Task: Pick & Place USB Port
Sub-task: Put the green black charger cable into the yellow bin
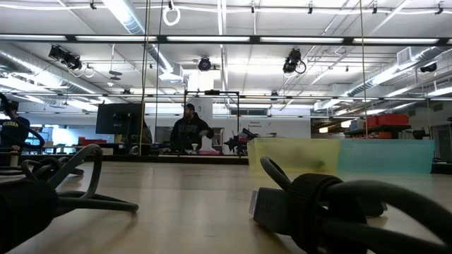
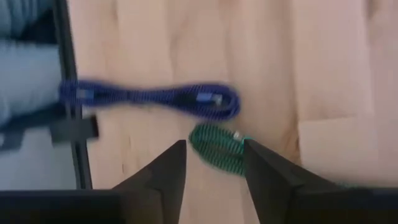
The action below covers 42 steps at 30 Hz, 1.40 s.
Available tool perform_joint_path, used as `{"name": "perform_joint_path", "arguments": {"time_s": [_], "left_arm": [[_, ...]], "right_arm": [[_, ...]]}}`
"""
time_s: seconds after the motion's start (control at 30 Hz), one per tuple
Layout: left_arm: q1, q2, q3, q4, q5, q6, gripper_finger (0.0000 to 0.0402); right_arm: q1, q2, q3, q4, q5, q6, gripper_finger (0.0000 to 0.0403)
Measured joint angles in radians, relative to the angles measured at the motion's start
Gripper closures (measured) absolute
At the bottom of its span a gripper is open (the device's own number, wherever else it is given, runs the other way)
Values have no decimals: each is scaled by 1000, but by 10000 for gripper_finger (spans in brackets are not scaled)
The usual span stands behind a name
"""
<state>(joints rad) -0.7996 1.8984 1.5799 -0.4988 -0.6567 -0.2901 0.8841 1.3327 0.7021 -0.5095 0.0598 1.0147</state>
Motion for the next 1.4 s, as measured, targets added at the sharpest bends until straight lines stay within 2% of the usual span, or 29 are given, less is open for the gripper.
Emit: {"name": "perform_joint_path", "arguments": {"time_s": [0.13, 0.37, 0.6, 0.8, 0.97, 1.07, 1.2, 1.23, 1.4], "left_arm": [[8, 0, 0, 0, 0, 39, 328], [48, 0, 0, -1, 0, 50, 328], [88, 0, 0, -12, 0, 51, 328], [108, 0, 0, -14, 0, 47, 328], [109, 0, 0, -17, 0, 48, 328], [109, 0, 0, -18, 0, 48, 328], [109, 0, 0, -21, 0, 47, 328], [109, 0, 0, -20, 0, 47, 328], [109, 0, 0, -20, 0, 49, 328]], "right_arm": [[0, 1, 0, -20, -36, -92, 238], [0, 18, -2, -33, -28, -240, 244], [0, 108, -20, -14, -82, -337, 245], [2, 194, -16, 8, -43, -427, 245], [1, 241, -12, 21, -7, -435, 249], [0, 250, -10, 18, 2, -402, 275], [-5, 247, -10, 9, 0, -330, 373], [-5, 246, -10, 9, -3, -316, 385], [-14, 227, -3, -12, -19, -256, 397]]}}
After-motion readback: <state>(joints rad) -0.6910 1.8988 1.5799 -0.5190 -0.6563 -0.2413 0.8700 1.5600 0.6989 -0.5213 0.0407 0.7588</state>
